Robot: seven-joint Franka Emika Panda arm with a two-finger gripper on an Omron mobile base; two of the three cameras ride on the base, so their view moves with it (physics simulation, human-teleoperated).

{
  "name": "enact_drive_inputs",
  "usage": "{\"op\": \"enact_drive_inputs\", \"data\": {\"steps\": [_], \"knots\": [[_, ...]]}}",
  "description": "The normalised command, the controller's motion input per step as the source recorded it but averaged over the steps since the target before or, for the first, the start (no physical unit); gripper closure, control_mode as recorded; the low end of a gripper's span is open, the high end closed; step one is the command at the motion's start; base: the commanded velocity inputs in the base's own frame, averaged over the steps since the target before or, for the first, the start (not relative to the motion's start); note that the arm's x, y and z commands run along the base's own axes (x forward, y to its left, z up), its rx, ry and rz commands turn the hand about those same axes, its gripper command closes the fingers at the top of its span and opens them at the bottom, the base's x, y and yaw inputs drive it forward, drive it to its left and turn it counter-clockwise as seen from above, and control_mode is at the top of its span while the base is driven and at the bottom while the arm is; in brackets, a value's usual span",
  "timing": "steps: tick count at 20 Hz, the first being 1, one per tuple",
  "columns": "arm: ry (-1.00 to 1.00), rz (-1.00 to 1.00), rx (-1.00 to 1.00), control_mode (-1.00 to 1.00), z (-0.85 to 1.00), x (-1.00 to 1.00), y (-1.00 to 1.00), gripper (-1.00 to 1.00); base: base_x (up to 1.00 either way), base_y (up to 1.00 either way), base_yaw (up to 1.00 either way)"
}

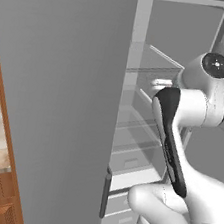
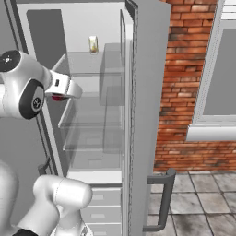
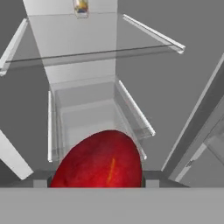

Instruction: Pick the apple and mango from the fridge and place them on the plate next to the blender to make a fruit smoothie.

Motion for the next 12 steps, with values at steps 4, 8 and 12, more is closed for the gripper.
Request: {"op": "enact_drive_inputs", "data": {"steps": [4, 8, 12], "knots": [[0.10, 0.00, 0.00, -1.00, -0.18, -0.28, 0.00, 1.00, 0.00, 0.00, 0.00], [0.03, 0.02, 0.00, -1.00, -0.01, -0.25, 0.01, 1.00, 0.00, 0.00, 0.00], [0.00, 0.00, 0.00, 1.00, 0.00, 0.00, 0.00, 1.00, -0.82, 0.19, 0.27]]}}
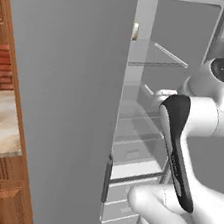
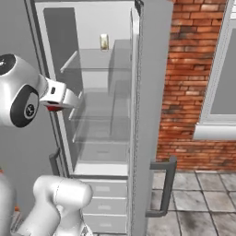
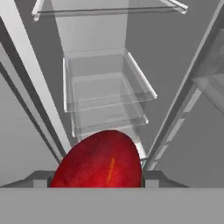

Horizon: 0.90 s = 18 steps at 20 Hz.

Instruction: Pick the apple and mango from the fridge and place them on the plate next to the blender to make a fruit smoothie.

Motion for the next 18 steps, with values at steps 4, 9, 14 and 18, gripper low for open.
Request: {"op": "enact_drive_inputs", "data": {"steps": [4, 9, 14, 18], "knots": [[0.00, 0.00, 0.00, 1.00, 0.00, 0.00, 0.00, 1.00, -0.60, 0.47, 0.81], [0.00, 0.00, 0.00, 1.00, 0.00, 0.00, 0.00, 1.00, -0.15, 0.34, 1.00], [0.00, 0.00, 0.00, 1.00, 0.00, 0.00, 0.00, 1.00, -0.06, 0.42, 1.00], [0.00, 0.00, 0.00, 1.00, 0.00, 0.00, 0.00, 1.00, -0.12, 0.44, 1.00]]}}
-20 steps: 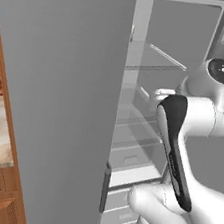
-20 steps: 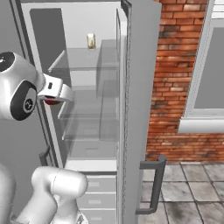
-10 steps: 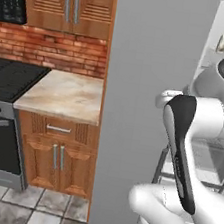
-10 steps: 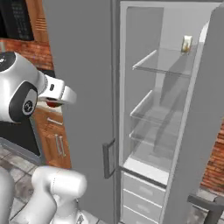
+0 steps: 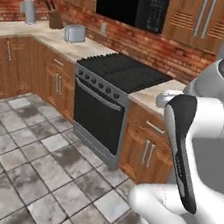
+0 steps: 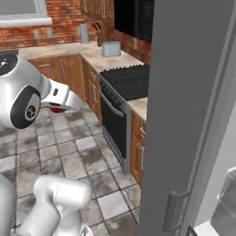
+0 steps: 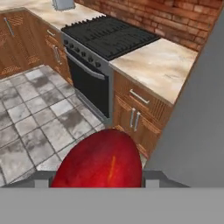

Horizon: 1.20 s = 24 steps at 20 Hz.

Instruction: Pick the apple and mango from the fridge and place them on the plate next to the blender to make a fruit smoothie.

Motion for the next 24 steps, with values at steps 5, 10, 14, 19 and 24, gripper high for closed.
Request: {"op": "enact_drive_inputs", "data": {"steps": [5, 10, 14, 19, 24], "knots": [[0.00, 0.00, 0.00, 1.00, 0.00, 0.00, 0.00, 1.00, -0.12, 0.45, 1.00], [0.00, 0.00, 0.00, 1.00, 0.00, 0.00, 0.00, 1.00, -0.06, 0.46, 0.99], [0.00, 0.00, 0.00, 1.00, 0.00, 0.00, 0.00, 1.00, 0.00, 0.41, 0.91], [0.00, 0.00, 0.00, 1.00, 0.00, 0.00, 0.00, 1.00, 0.02, 0.15, 0.97], [0.00, 0.00, 0.00, 1.00, 0.00, 0.00, 0.00, 1.00, -0.11, 0.21, 1.00]]}}
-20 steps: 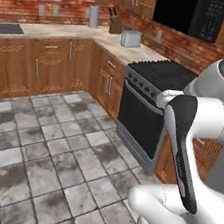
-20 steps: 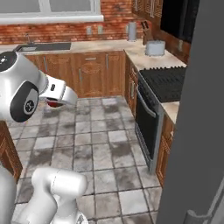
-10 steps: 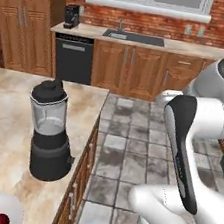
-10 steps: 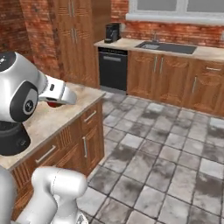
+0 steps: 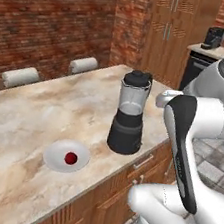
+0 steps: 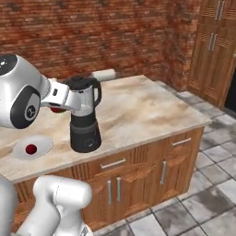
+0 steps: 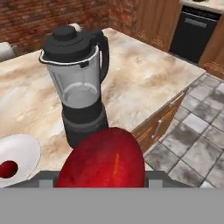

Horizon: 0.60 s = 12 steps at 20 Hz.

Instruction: Pick the apple and mango from the fridge and place them on the plate next to the blender to make a fruit smoothie.

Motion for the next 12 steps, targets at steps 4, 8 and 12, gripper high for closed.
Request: {"op": "enact_drive_inputs", "data": {"steps": [4, 8, 12], "knots": [[0.00, 0.00, 0.00, 1.00, 0.00, 0.00, 0.00, 1.00, -0.14, 0.23, 1.00], [0.00, 0.00, 0.00, 1.00, 0.00, 0.00, 0.00, 1.00, 0.00, 0.41, 0.91], [0.00, 0.03, -0.01, -1.00, -0.04, 0.15, 0.08, 1.00, 0.01, 0.11, 0.23]]}}
